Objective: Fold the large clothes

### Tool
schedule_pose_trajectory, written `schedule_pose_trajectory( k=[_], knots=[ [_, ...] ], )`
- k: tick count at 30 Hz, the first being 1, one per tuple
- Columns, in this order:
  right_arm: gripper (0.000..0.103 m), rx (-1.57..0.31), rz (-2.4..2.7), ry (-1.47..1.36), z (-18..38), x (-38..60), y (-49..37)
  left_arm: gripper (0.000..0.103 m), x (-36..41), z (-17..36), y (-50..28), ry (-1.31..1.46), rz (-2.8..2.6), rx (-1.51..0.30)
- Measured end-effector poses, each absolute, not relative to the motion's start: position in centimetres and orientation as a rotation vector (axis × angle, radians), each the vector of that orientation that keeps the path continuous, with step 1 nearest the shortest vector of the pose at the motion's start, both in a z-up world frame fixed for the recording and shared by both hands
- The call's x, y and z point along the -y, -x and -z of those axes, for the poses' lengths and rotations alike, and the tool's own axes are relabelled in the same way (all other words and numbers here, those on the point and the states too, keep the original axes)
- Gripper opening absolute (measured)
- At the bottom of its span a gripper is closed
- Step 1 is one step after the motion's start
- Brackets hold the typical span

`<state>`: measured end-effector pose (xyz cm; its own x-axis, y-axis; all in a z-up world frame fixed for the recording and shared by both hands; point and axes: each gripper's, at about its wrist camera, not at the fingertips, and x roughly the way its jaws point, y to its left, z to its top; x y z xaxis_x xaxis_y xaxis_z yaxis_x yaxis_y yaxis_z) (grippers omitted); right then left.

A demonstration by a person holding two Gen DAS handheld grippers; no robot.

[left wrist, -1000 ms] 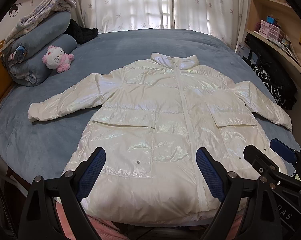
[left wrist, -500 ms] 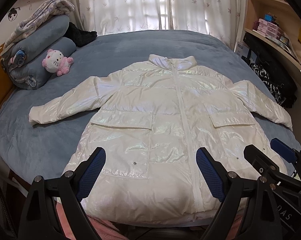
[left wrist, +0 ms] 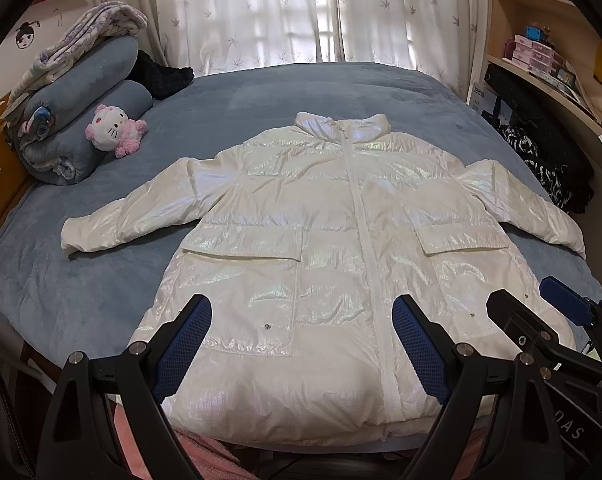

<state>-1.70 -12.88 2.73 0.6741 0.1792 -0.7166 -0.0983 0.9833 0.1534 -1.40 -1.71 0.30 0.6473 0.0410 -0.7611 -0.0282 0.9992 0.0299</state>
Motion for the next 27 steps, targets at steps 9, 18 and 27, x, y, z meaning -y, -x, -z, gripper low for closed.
schedule_pose_trajectory(
  k=[9,18,27],
  knots=[
    [0.076,-0.793,-0.169,-0.096,-3.3,13.4,1.8,0.090,2.4,-1.0,1.4,-0.022,-0.035,-0.866],
    [0.076,-0.762,-0.168,-0.087,-4.5,15.5,1.4,0.090,5.0,-3.4,1.0,-0.088,-0.021,-0.801],
    [0.076,-0.672,-0.091,-0.017,-8.3,19.6,0.8,0.091,8.9,-6.9,-0.9,-0.194,-0.003,-0.691]
  ],
)
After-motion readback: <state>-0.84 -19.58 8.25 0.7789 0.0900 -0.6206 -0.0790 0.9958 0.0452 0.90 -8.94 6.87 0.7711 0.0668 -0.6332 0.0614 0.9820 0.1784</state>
